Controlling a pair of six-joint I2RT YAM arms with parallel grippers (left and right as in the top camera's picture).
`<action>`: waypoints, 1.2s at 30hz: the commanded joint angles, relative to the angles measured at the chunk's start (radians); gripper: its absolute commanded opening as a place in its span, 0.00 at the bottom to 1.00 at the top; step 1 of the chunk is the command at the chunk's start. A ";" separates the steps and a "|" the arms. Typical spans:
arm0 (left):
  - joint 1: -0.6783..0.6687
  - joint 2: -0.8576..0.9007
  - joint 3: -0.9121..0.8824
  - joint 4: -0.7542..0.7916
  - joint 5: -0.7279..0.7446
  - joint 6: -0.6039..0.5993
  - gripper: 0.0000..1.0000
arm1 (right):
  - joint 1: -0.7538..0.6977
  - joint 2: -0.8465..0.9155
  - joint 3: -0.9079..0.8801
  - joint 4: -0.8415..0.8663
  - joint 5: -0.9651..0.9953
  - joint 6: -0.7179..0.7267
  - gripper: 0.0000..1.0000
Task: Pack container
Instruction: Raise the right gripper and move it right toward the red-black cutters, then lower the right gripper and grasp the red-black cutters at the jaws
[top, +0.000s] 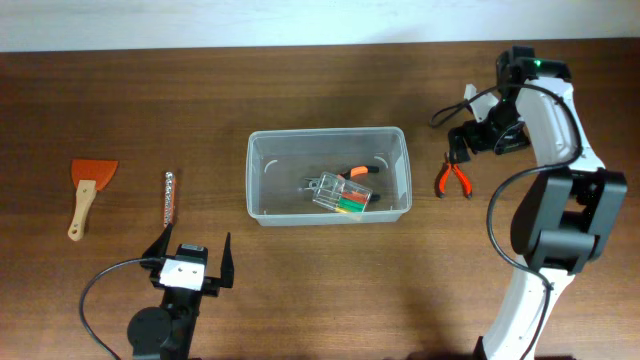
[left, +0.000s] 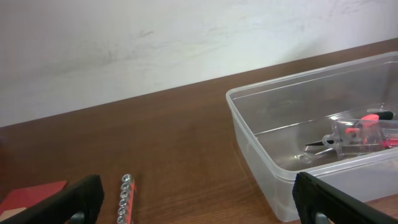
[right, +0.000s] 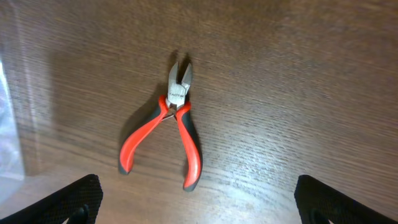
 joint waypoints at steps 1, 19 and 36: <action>0.005 -0.008 -0.007 0.003 -0.007 -0.009 0.99 | -0.003 0.051 -0.006 0.000 0.009 -0.010 0.99; 0.005 -0.008 -0.007 0.003 -0.008 -0.009 0.99 | -0.085 0.070 -0.074 0.003 -0.049 -0.070 0.99; 0.005 -0.008 -0.007 0.003 -0.007 -0.009 0.99 | -0.048 0.071 -0.076 0.066 -0.020 -0.070 0.99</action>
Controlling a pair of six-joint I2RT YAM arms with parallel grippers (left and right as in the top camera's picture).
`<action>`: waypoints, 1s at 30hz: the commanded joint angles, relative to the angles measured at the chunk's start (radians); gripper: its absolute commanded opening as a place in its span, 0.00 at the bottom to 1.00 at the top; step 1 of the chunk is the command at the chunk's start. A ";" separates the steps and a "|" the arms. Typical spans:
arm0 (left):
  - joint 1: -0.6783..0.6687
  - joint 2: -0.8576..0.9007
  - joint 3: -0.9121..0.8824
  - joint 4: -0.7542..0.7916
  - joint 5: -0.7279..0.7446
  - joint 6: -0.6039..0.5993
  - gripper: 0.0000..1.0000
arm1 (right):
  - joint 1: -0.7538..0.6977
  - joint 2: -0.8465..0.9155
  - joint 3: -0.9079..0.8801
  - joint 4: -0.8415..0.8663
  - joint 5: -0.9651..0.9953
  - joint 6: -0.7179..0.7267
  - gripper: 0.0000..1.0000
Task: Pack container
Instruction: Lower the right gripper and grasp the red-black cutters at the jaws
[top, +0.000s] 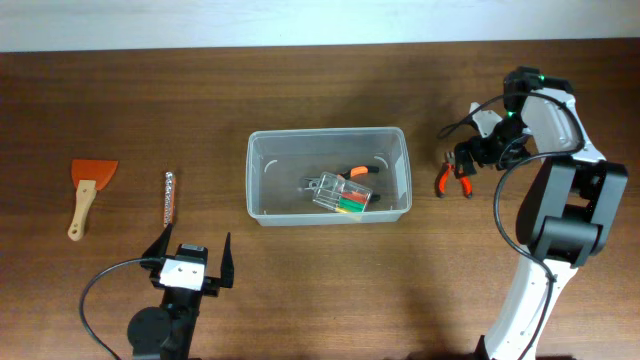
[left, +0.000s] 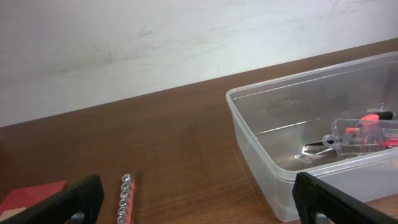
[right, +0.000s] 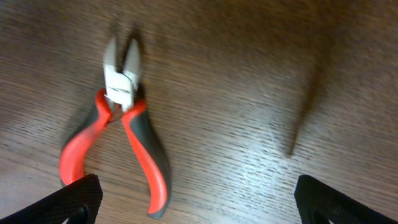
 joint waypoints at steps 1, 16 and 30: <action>0.005 -0.008 -0.007 0.003 -0.007 -0.009 0.99 | 0.012 0.005 -0.008 0.007 0.020 -0.004 0.99; 0.005 -0.008 -0.007 0.003 -0.008 -0.009 0.99 | 0.012 0.022 -0.010 0.024 0.040 -0.023 0.98; 0.005 -0.008 -0.007 0.003 -0.007 -0.009 0.99 | 0.015 0.032 -0.010 0.023 0.041 -0.022 0.99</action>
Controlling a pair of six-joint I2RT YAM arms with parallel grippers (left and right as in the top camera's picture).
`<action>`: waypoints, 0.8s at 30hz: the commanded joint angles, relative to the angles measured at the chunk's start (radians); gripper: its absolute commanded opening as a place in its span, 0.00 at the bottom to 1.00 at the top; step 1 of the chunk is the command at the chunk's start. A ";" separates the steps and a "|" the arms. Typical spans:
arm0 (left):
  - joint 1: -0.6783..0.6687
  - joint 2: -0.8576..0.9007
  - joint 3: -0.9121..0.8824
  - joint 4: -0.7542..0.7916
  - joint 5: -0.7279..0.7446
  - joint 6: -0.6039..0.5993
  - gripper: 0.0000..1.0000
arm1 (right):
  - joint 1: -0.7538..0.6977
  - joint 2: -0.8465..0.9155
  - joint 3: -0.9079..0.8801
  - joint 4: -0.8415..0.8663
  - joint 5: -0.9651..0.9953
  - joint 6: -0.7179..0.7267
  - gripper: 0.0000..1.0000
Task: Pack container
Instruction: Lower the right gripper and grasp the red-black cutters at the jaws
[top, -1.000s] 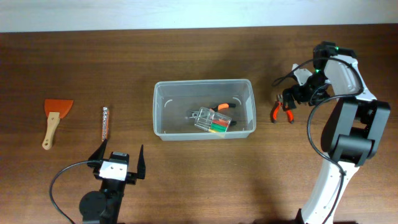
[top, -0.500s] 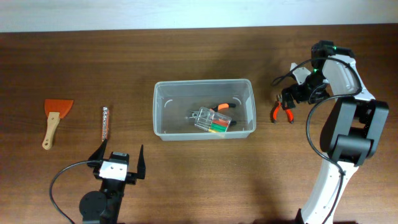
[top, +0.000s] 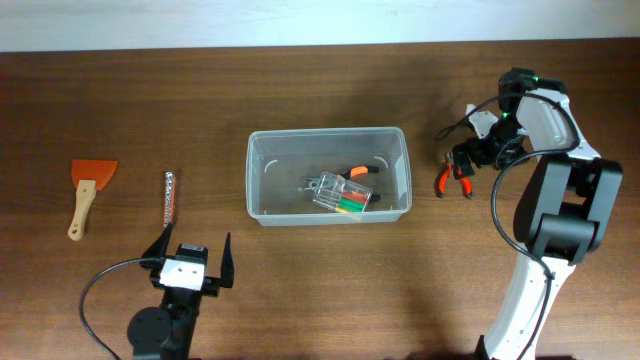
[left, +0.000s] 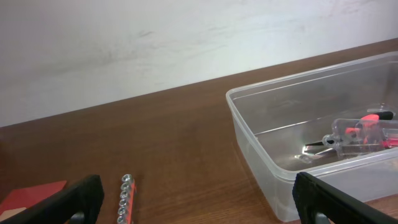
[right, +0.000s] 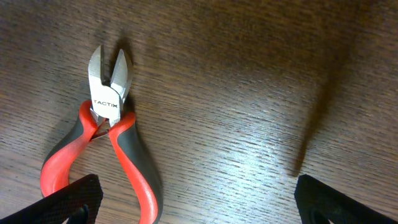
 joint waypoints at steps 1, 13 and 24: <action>0.005 -0.008 -0.007 0.003 -0.007 -0.009 0.99 | 0.011 0.012 -0.010 0.003 0.014 -0.010 0.98; 0.005 -0.008 -0.007 0.003 -0.008 -0.009 0.99 | 0.054 0.012 -0.011 0.003 0.070 0.003 0.99; 0.005 -0.008 -0.007 0.003 -0.007 -0.009 0.99 | 0.054 0.012 -0.011 0.011 0.088 0.020 0.99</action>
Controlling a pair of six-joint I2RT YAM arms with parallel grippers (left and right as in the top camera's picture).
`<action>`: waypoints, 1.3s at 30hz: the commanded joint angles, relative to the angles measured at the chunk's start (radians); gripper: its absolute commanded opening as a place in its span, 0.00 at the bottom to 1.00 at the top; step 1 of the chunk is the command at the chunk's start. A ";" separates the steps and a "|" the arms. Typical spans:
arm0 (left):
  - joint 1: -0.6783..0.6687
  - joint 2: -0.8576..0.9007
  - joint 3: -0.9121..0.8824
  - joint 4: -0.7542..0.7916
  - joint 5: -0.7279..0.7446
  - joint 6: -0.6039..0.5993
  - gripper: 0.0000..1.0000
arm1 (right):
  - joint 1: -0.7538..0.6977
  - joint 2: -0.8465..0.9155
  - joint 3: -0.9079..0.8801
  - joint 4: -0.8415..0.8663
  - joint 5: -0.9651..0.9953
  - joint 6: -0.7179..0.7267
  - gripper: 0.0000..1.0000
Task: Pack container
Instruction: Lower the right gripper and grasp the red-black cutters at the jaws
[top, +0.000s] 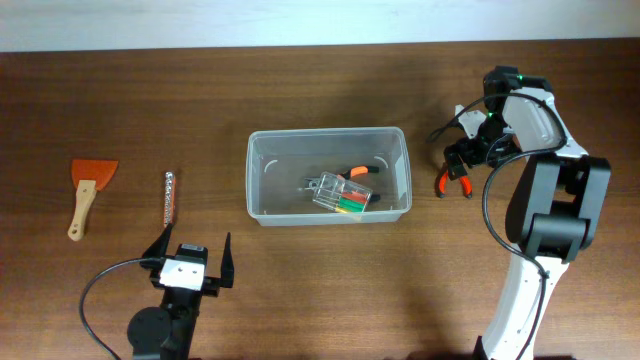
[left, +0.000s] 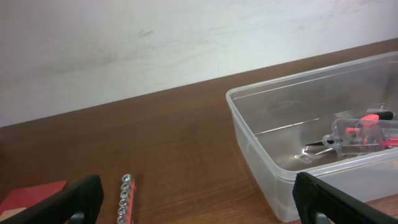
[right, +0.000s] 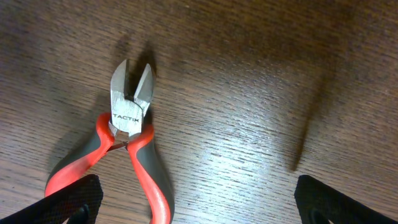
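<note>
The clear plastic container (top: 328, 133) sits mid-table, holding a small clear box of coloured bits (top: 342, 195) and an orange-handled tool. Red-and-black pliers (top: 452, 179) lie on the wood just right of it, and fill the left of the right wrist view (right: 130, 155). My right gripper (top: 463, 158) hangs close above the pliers, open (right: 199, 202), with one handle between its fingers and nothing gripped. My left gripper (top: 190, 258) rests open near the front edge (left: 199, 199), facing the container (left: 252, 140).
A silver socket rail (top: 169, 196) lies ahead of the left gripper and shows in its view (left: 125, 199). An orange scraper with a wooden handle (top: 86, 190) lies at the far left. The right arm's cable loops beside the pliers.
My right gripper has shifted slightly towards the container, so the pliers sit further right in its wrist view. The pliers lie where they were. The left arm has not moved.
My right gripper was open well above the pliers, with the whole tool in its view. Then it was lower and closer over the pliers' head. It has stayed low over them with small shifts, still open.
</note>
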 joint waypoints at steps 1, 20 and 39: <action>0.005 -0.008 -0.007 0.003 -0.008 -0.009 0.99 | 0.001 0.011 -0.011 0.003 0.014 0.007 0.99; 0.005 -0.008 -0.007 0.003 -0.007 -0.009 0.99 | 0.001 0.011 -0.068 0.063 0.011 0.008 0.99; 0.005 -0.008 -0.007 0.003 -0.007 -0.009 0.99 | 0.001 0.011 -0.068 0.077 -0.002 0.008 0.99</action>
